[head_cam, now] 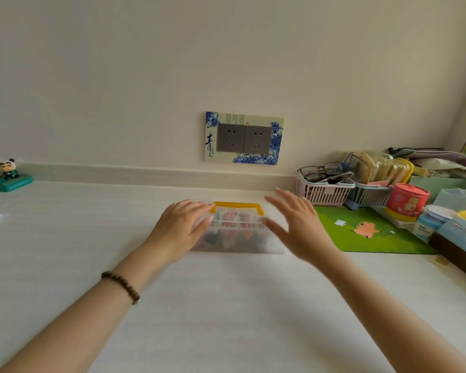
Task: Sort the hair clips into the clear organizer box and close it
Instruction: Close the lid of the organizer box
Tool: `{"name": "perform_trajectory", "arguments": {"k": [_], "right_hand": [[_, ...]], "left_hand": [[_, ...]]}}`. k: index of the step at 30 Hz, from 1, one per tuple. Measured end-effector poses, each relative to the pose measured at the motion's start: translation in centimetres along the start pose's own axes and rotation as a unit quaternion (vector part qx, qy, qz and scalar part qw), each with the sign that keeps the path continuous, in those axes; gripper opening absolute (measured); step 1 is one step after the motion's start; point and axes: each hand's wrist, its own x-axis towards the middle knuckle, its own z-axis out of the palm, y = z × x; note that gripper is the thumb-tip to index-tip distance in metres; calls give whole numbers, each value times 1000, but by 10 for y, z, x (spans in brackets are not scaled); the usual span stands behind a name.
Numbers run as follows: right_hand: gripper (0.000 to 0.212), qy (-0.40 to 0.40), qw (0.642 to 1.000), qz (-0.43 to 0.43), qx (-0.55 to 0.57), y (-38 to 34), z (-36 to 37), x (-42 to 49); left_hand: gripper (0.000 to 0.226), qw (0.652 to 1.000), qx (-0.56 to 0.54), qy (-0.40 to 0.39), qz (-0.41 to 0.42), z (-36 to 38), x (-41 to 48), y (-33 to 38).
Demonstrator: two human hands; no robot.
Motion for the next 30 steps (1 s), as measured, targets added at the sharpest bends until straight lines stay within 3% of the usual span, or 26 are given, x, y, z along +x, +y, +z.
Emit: {"name": "perform_trajectory", "arguments": {"k": [3,9,15,20,30], "right_hand": [[67,-28,998,-55,-12,-9,15,-28],[68,-59,991,-112,-41,2,33,-36],[71,-89,989,-93,-66,34,39,-5],[74,-92,994,-52,-40,68,52,32],[83,-75,997,-27,-9,121,89,95]], "left_hand": [[73,998,42,-14,34,6,-19,1],[87,995,69,-76,14,19,-21,5],[97,991,79,-110,-1,38,25,10],[81,988,78,-134,-21,59,78,15],[85,987,59,-146,-32,97,160,1]]}}
